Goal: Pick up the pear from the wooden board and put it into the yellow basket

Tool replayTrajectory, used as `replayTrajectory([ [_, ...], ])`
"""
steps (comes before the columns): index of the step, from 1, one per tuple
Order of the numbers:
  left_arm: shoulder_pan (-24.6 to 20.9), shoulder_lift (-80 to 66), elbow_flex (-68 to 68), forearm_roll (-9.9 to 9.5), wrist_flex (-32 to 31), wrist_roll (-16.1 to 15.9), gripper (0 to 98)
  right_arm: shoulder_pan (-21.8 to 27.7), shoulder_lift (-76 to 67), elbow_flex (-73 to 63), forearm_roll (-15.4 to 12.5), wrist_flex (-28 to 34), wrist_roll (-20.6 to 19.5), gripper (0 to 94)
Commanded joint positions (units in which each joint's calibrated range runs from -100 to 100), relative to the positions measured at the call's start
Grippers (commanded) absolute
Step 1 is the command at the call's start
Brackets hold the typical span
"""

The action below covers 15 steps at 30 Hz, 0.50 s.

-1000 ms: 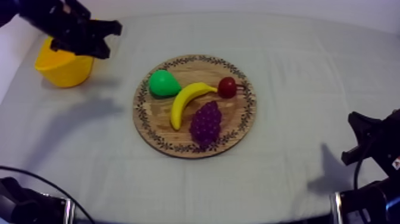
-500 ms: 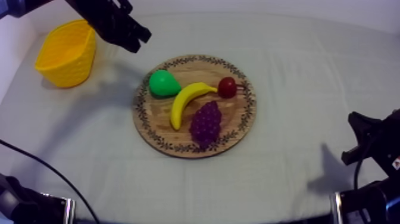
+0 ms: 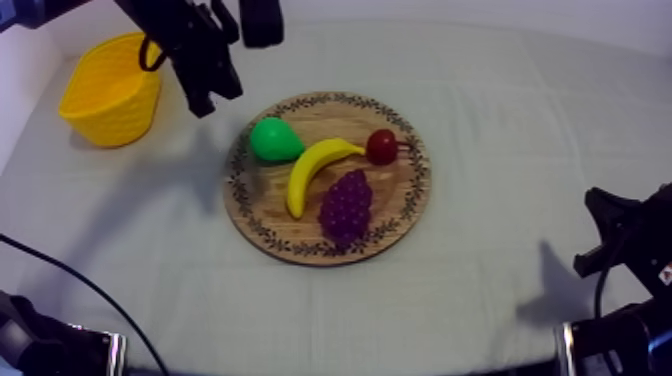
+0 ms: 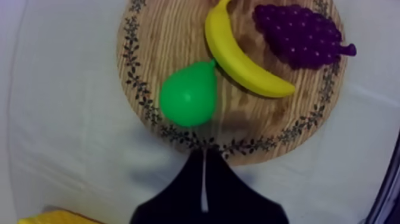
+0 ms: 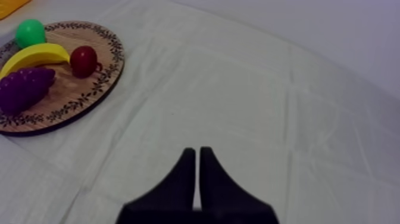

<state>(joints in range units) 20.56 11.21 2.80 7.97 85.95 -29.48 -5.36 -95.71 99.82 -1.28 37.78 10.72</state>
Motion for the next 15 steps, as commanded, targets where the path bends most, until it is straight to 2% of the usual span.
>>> replayTrajectory([
  [1,0.1,0.1,-0.3,0.62,0.1,-5.7,0.0,0.0,0.0,0.0,0.0,0.0,0.0,0.4],
  [5,0.5,0.6,-1.5,0.54,0.7,-4.5,8.7,0.0,0.0,0.0,0.0,0.0,0.0,0.4],
  [10,0.6,1.6,-2.2,-0.36,2.4,-2.0,35.1,0.0,0.0,0.0,0.0,0.0,0.0,0.4],
  [15,0.7,2.5,-3.0,-1.14,3.6,-0.5,50.9,0.0,0.0,0.0,0.0,0.0,0.0,0.4],
])
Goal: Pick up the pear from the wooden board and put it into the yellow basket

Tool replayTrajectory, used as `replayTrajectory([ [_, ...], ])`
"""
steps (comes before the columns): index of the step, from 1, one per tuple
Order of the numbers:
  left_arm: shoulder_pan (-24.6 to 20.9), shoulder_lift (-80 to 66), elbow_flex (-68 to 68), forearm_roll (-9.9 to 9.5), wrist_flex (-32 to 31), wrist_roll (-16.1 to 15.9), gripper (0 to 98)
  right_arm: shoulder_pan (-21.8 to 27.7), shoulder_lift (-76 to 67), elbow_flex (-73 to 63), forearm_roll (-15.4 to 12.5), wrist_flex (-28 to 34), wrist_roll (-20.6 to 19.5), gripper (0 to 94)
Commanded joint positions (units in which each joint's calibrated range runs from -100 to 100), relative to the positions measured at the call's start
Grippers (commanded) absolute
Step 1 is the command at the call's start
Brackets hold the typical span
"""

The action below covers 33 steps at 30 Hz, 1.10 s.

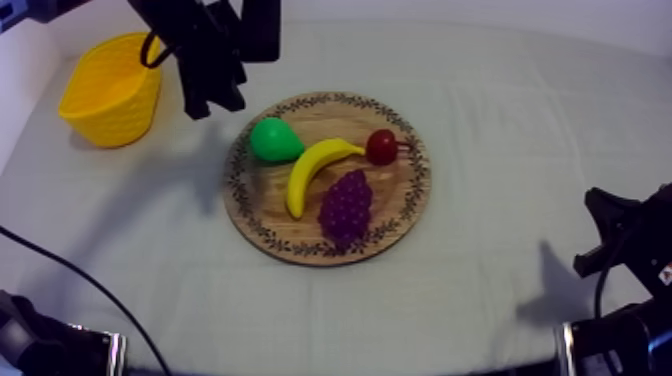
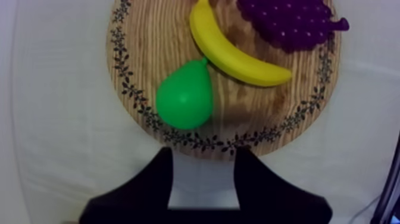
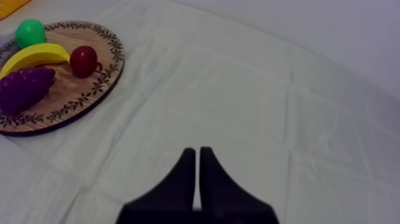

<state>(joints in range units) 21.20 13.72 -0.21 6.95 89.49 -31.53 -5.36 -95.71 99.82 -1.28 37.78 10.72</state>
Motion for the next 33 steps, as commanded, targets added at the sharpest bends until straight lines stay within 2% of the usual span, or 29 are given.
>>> replayTrajectory([
  [1,0.1,0.2,-0.2,-0.24,0.1,1.8,53.0,0.0,0.0,0.0,0.0,0.0,0.0,0.4],
  [8,0.3,1.5,-1.5,-0.78,1.5,3.4,68.6,0.0,0.0,0.0,0.0,0.0,0.0,0.4],
  [13,0.4,3.6,-1.1,-1.05,2.4,3.5,86.6,0.0,0.0,0.0,0.0,0.0,0.0,0.4],
  [16,0.6,5.3,-0.7,-1.36,2.1,3.6,93.2,0.0,0.0,0.0,0.0,0.0,0.0,0.4],
  [26,1.9,13.1,-4.0,-3.17,0.8,5.2,97.0,0.0,0.0,0.0,0.0,0.0,0.0,0.4],
  [33,1.6,20.8,-8.4,-3.59,0.7,6.2,97.1,0.0,0.0,0.0,0.0,0.0,0.0,0.4],
])
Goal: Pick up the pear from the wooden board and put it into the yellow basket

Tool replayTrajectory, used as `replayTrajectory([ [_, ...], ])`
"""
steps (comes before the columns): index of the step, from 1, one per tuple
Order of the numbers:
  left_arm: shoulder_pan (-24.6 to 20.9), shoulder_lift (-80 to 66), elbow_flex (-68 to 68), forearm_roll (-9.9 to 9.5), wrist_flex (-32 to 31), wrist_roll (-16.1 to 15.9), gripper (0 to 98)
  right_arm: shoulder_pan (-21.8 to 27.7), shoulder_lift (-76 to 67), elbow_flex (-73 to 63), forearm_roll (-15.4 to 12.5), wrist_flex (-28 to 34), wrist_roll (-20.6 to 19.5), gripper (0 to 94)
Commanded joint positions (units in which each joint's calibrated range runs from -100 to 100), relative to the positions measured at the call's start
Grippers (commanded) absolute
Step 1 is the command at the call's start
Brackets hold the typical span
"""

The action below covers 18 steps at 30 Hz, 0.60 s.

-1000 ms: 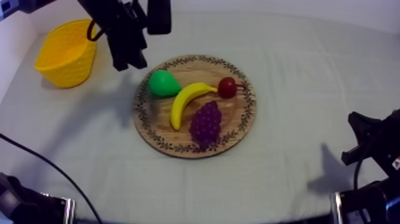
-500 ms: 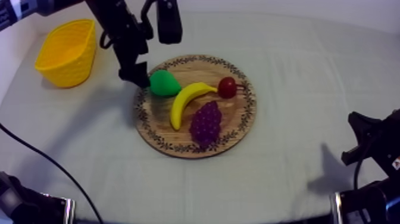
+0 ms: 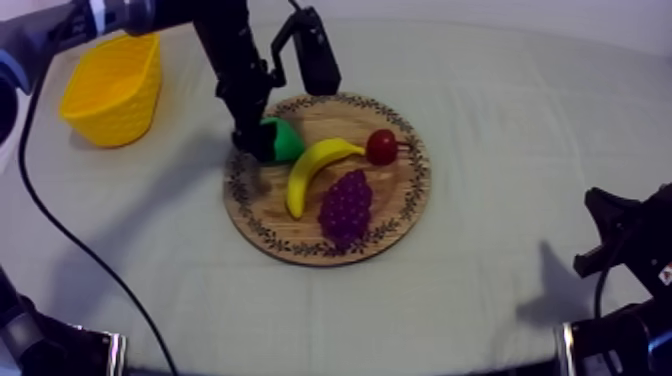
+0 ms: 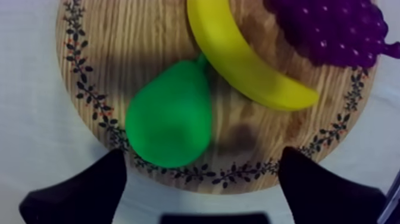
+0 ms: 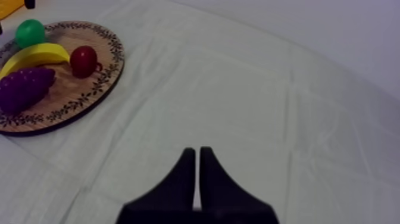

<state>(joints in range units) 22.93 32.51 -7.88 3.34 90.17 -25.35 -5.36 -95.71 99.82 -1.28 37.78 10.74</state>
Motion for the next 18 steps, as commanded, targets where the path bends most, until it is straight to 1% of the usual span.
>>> replayTrajectory([
  [1,-0.3,3.2,-1.4,0.00,0.2,0.1,97.1,0.0,0.0,0.0,0.0,0.0,0.0,0.4],
  [10,-1.2,11.0,-6.3,-0.08,1.4,0.4,96.2,0.0,0.0,0.0,0.0,0.0,0.0,0.4],
  [14,-1.3,12.8,-7.5,-0.05,2.1,1.1,90.3,0.0,0.0,0.0,0.0,0.0,0.0,0.4],
  [18,-1.1,13.9,-8.3,0.11,2.3,2.2,80.5,0.0,0.0,0.0,0.0,0.0,0.0,0.4],
])
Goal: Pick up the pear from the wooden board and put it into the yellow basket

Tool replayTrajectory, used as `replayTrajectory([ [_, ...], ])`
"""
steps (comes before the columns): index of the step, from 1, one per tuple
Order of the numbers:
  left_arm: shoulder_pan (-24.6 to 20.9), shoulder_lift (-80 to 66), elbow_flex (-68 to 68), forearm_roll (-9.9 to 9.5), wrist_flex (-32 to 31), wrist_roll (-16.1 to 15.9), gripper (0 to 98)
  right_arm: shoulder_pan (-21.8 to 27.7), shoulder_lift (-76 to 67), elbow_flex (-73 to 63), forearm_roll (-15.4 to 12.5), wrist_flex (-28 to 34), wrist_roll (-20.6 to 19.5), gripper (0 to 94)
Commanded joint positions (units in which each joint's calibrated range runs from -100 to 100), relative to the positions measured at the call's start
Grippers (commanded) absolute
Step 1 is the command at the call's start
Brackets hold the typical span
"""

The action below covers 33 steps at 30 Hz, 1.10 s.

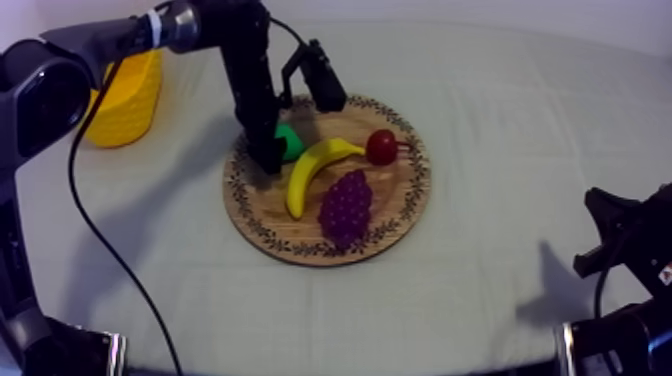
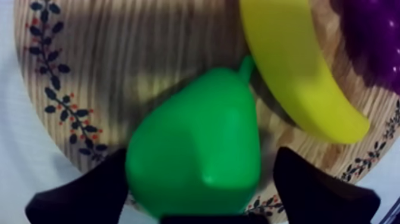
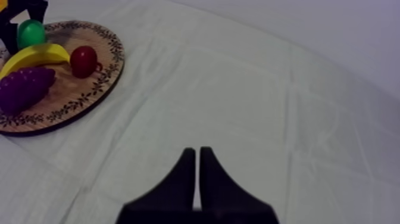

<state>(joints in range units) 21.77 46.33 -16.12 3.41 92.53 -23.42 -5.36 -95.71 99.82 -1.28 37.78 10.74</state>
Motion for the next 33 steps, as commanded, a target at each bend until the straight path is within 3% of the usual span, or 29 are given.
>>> replayTrajectory([
  [1,0.0,0.2,-0.2,0.13,0.0,0.6,77.3,0.0,0.0,0.0,0.0,0.0,0.0,0.4],
  [6,0.1,0.5,-0.8,0.46,0.0,2.0,63.1,0.0,0.0,0.0,0.0,0.0,0.0,0.4],
  [13,0.1,0.1,-0.4,0.60,-0.2,3.2,54.6,0.0,0.0,0.0,0.0,0.0,0.0,0.4],
  [26,1.6,-8.1,1.4,0.44,-0.1,3.9,51.2,0.0,0.0,0.0,0.0,0.0,0.0,0.4],
  [33,3.6,-17.2,0.0,0.30,2.9,4.8,51.9,0.0,0.0,0.0,0.0,0.0,0.0,0.4],
])
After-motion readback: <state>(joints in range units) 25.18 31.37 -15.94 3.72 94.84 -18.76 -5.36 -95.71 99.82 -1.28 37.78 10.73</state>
